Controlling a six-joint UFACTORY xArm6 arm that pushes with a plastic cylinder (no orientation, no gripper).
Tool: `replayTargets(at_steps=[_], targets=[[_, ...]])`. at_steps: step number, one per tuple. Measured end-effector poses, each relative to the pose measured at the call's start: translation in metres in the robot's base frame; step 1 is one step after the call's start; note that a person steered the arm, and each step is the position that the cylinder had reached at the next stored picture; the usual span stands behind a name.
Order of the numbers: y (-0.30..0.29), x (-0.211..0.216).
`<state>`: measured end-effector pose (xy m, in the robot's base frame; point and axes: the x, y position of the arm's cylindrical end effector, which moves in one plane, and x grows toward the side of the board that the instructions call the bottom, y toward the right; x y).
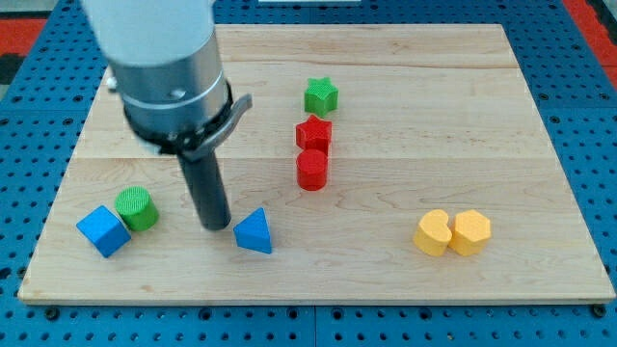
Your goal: Move the green circle to the left center of the board
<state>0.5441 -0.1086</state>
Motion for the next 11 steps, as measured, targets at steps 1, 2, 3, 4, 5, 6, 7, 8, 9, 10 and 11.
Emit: replayTargets(at_steps=[1, 2, 3, 4, 5, 6, 7, 8, 9, 10, 11], targets=[[-0.049, 0.004], [-0.059, 0.005], [-0.071, -0.016], [-0.057, -0.056], [-0.051, -0.035], [-0.068, -0.019], [-0.094, -0.029], [-0.094, -0.079], [-0.103, -0.131], [-0.125, -0.165], [-0.142, -0.197]])
